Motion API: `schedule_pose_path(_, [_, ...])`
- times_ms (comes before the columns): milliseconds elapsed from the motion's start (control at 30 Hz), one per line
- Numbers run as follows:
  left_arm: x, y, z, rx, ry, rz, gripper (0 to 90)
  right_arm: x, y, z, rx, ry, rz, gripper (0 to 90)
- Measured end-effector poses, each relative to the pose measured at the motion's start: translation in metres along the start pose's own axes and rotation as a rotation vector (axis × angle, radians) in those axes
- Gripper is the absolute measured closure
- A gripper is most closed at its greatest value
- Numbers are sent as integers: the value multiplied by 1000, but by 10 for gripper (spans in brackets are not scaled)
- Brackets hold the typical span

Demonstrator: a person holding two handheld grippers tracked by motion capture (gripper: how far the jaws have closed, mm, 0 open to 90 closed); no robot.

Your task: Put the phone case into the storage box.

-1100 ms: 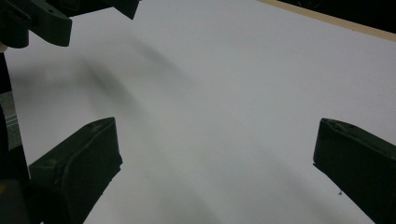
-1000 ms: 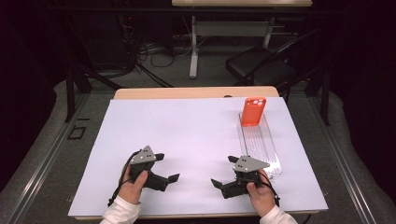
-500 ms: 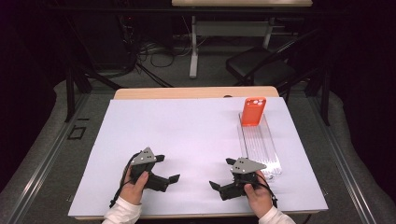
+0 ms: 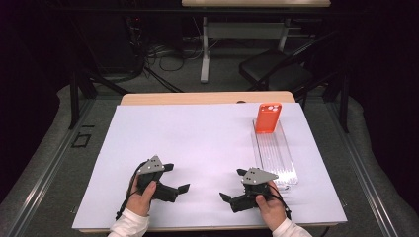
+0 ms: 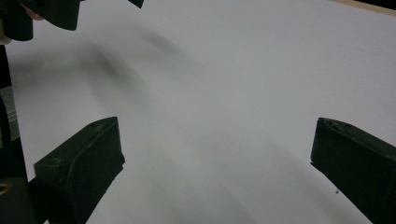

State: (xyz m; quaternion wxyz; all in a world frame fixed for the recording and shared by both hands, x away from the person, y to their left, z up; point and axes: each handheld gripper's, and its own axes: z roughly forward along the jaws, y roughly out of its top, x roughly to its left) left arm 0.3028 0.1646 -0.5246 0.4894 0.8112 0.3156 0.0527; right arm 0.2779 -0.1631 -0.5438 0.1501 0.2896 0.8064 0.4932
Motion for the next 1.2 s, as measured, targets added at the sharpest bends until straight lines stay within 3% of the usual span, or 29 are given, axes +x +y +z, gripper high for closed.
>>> schedule_pose_path(1200, [2,0,-1,-5,8,-6,10,0,0,0,-2,21,7,20])
